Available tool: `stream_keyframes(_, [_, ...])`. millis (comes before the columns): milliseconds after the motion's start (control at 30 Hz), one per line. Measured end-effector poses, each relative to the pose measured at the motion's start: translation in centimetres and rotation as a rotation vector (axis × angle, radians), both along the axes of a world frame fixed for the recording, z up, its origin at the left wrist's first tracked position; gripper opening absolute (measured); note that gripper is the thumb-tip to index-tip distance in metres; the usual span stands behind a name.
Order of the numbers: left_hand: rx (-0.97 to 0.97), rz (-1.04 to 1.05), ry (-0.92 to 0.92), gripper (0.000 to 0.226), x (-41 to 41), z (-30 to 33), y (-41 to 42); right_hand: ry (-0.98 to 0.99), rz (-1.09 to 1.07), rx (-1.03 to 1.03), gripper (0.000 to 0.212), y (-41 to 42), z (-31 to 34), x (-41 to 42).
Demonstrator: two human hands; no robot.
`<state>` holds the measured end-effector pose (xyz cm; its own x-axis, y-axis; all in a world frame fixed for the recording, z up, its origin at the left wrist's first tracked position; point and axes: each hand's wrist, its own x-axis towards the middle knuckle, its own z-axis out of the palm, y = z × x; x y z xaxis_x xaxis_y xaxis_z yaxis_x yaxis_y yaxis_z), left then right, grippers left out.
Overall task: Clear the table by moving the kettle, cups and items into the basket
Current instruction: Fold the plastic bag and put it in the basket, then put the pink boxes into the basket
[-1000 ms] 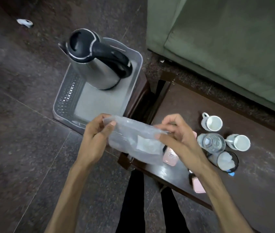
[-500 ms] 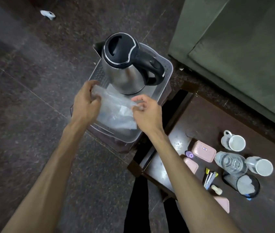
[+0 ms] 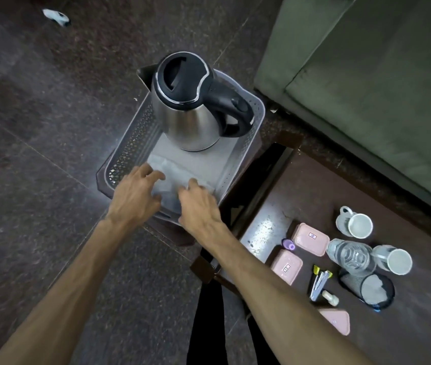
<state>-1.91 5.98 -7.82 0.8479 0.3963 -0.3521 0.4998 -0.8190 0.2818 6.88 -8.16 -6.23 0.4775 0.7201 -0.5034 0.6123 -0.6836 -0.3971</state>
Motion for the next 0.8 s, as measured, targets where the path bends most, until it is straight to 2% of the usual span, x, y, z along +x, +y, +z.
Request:
stream_keyframes(167, [-0.037, -0.006, 0.151, 0.040, 2.2, -0.4, 0.6, 0.041, -0.041, -0.053, 0.063, 0.8, -1.4, 0.3])
stream_keyframes(300, [0.082, -0.004, 0.225, 0.043, 3.0, -0.5, 0.0, 0.084, -0.068, -0.035, 0.064, 0.3, -1.0, 0.2])
stream_keyframes(367, [0.136, 0.025, 0.125, 0.043, 2.8, -0.1, -0.9, 0.116, -0.092, 0.033, 0.062, -0.7, -0.2, 0.1])
stream_keyframes(433, [0.126, 0.096, -0.076, 0.034, 2.5, 0.6, -2.5, 0.133, -0.181, 0.174, 0.050, -2.3, 0.7, 0.1])
stream_keyframes(533, [0.047, 0.206, -0.356, 0.018, 2.3, 2.0, -6.6, 0.103, -0.443, 0.398, 0.022, -5.7, 1.9, 0.0])
stream_keyframes(600, [-0.023, 0.268, -0.469, 0.013, 2.3, 2.4, -10.3, 0.101, -0.644, 0.486, 0.017, -8.5, 2.2, 0.4])
stream_keyframes(700, [-0.161, 0.325, -0.568, 0.016, 2.4, 2.6, -17.1, 0.055, -0.848, 0.456, 0.019, -13.6, 1.9, 1.8])
stream_keyframes(800, [-0.319, 0.370, -0.456, 0.017, 2.3, 1.6, -23.7, -0.042, -0.886, 0.257, 0.023, -18.9, 0.8, 3.8])
